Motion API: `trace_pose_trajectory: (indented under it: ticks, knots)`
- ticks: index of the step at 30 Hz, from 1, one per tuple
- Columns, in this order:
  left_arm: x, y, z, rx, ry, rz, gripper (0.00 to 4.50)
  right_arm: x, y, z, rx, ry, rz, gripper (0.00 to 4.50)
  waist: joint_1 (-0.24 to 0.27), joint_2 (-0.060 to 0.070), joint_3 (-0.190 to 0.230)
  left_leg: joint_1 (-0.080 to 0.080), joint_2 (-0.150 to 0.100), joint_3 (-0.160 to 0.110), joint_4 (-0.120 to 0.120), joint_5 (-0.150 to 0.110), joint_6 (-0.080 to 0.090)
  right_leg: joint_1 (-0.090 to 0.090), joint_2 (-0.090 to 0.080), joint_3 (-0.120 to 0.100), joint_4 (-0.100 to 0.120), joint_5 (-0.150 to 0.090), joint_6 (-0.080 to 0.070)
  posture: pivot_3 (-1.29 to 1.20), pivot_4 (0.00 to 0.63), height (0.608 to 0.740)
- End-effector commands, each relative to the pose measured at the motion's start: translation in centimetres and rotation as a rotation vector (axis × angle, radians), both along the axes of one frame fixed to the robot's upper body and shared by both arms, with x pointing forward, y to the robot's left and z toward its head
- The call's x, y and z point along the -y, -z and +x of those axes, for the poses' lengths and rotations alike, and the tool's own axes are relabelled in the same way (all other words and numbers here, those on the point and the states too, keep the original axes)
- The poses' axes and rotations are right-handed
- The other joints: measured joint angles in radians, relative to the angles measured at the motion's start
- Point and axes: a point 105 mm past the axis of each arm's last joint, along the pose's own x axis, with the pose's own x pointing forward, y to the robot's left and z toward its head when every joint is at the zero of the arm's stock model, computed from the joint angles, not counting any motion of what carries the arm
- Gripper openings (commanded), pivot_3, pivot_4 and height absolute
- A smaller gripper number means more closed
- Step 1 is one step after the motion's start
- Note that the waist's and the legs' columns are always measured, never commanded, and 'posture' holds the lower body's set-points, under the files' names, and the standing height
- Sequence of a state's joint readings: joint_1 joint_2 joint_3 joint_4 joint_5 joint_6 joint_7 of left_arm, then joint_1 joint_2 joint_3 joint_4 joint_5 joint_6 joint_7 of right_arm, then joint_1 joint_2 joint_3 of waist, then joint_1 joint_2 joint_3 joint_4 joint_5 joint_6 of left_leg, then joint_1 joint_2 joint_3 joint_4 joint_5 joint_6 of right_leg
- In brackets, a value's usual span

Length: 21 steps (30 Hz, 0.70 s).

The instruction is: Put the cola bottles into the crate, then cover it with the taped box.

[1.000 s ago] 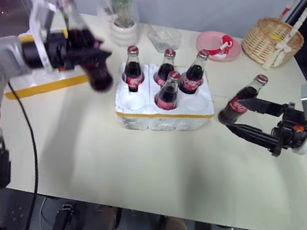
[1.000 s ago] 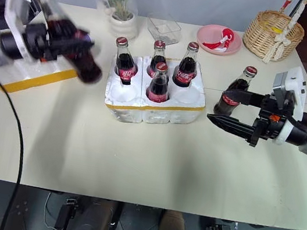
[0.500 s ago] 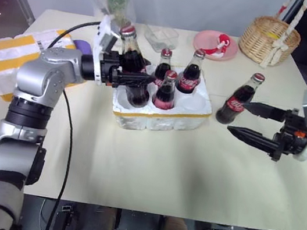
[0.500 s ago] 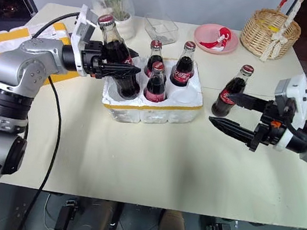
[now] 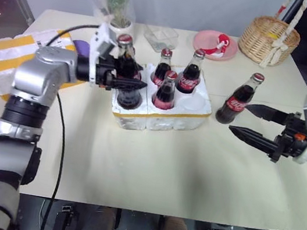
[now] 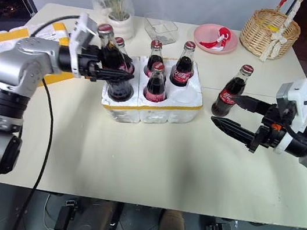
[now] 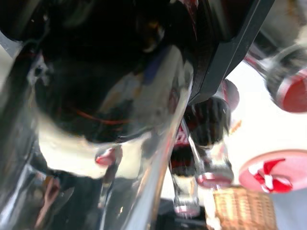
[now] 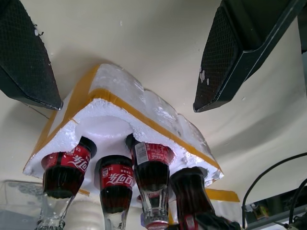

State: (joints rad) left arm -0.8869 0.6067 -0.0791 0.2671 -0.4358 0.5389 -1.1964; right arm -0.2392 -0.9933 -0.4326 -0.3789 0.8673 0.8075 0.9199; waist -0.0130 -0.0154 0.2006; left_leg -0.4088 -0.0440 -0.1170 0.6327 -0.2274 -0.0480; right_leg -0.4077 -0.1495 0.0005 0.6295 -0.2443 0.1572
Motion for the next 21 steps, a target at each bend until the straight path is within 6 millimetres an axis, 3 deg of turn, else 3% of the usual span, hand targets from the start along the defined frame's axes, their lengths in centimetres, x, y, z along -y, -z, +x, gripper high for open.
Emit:
trace_pose_trajectory:
  ticks: [1,4,6,8,12,16,21]
  knots:
    - [0.2,1.3,0.3,0.064,-0.017,0.071,2.69,0.1,-0.5,0.4,0.051,0.026,-0.018,4.50,-0.002,0.000,0.000,0.000,0.000,0.000,0.000,0.000,0.000,0.000,0.000,0.000,0.000,0.000,0.000,0.00,0.150,0.737]
    - [0.0,2.8,1.2,0.063,-0.082,0.083,2.69,0.4,-0.4,0.9,0.062,0.062,-0.017,4.50,-0.001,0.000,0.000,0.000,0.000,0.000,0.000,0.000,0.000,-0.001,0.000,0.000,0.000,0.000,0.000,0.00,0.150,0.737]
    - [-0.2,2.8,1.4,0.059,-0.110,0.055,3.73,0.6,-0.3,1.2,0.067,0.090,-0.010,4.50,0.000,0.000,0.000,0.000,0.000,0.000,0.000,0.000,0.000,0.000,0.000,0.000,0.000,0.000,0.000,0.00,0.150,0.737]
    - [-0.3,2.3,1.0,0.056,-0.100,0.018,4.48,1.1,0.0,1.6,0.069,0.135,-0.015,4.50,0.000,0.000,0.000,0.000,0.000,0.000,0.000,0.000,0.000,0.000,0.000,0.000,0.000,0.000,0.000,0.00,0.150,0.737]
    - [-1.0,-0.2,-1.0,0.029,-0.058,-0.096,4.48,2.9,1.0,2.5,0.079,0.276,-0.007,4.50,-0.002,0.000,0.000,0.000,0.000,0.000,0.000,0.000,0.000,0.000,0.000,0.000,0.000,0.000,0.000,0.00,0.150,0.737]
    - [-2.5,-4.2,-5.6,-0.042,0.067,-0.220,4.48,5.0,1.3,3.5,0.092,0.450,0.073,4.50,-0.007,0.000,0.000,0.000,0.000,0.000,0.000,0.000,0.000,-0.001,0.000,0.000,0.001,0.000,0.000,0.00,0.150,0.737]
    - [-5.1,-5.2,-9.3,-0.065,0.055,-0.157,4.48,5.9,1.9,5.1,0.098,0.559,0.126,4.50,-0.010,0.002,-0.001,0.001,0.000,0.000,-0.001,0.000,0.000,0.000,0.000,0.001,0.001,0.000,0.000,0.00,0.150,0.737]
